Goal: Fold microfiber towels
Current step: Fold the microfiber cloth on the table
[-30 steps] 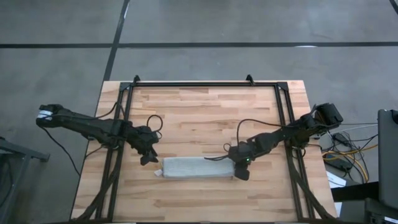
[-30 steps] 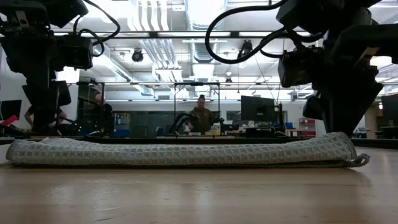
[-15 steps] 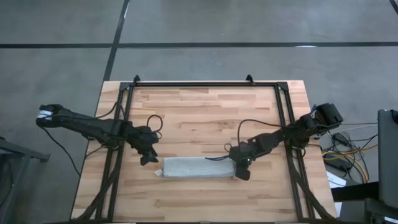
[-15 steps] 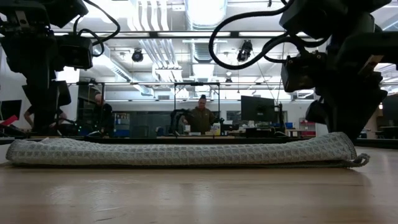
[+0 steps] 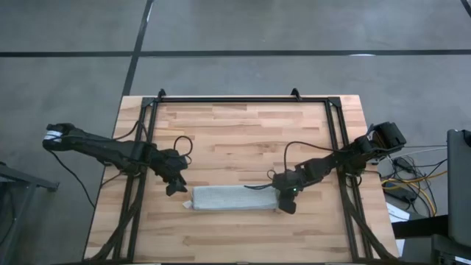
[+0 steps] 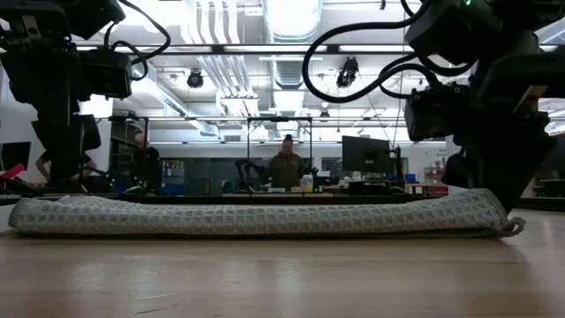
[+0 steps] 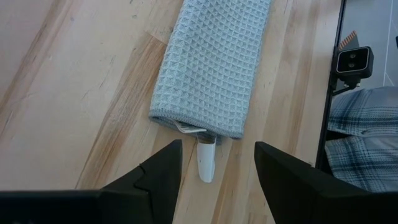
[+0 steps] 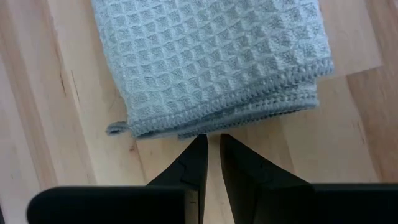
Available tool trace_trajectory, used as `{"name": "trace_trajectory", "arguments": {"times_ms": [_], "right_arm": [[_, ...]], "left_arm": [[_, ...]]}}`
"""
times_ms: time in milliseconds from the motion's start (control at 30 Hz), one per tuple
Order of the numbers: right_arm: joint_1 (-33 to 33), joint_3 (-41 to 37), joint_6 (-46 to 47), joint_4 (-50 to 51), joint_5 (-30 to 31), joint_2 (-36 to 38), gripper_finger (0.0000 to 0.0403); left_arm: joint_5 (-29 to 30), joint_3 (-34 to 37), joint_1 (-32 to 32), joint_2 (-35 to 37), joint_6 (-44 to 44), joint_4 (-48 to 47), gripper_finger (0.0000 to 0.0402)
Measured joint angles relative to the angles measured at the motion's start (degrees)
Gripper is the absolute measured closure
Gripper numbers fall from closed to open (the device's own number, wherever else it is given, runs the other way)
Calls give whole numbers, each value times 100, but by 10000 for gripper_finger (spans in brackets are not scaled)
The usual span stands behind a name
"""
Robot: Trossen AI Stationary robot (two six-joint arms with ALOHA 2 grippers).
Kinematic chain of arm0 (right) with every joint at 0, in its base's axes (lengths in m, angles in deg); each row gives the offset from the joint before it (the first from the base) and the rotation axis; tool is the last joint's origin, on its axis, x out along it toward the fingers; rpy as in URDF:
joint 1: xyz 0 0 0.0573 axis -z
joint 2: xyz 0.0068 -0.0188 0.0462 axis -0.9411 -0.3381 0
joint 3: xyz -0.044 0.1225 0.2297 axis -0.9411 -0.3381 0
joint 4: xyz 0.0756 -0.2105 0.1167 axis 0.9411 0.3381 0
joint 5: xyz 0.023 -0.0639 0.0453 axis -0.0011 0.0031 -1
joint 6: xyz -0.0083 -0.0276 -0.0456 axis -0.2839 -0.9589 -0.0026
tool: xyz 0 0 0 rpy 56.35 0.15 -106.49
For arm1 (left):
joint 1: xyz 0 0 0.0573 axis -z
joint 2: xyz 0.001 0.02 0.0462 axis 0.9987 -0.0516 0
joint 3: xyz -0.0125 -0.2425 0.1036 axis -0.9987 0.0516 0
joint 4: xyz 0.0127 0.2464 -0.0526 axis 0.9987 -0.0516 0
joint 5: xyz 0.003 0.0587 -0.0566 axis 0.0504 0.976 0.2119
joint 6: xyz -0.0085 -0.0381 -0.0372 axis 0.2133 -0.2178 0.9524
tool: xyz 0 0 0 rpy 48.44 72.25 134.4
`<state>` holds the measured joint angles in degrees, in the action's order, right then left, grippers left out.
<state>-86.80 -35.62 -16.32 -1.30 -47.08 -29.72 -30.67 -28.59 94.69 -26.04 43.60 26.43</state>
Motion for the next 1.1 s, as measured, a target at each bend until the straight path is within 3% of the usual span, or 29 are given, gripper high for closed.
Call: {"name": "trace_trajectory", "arguments": {"times_ms": [1100], "right_arm": [[7,33,-90,-4,199,-1,360]], "left_arm": [[82,0,-1,0,-15,1,197]]}}
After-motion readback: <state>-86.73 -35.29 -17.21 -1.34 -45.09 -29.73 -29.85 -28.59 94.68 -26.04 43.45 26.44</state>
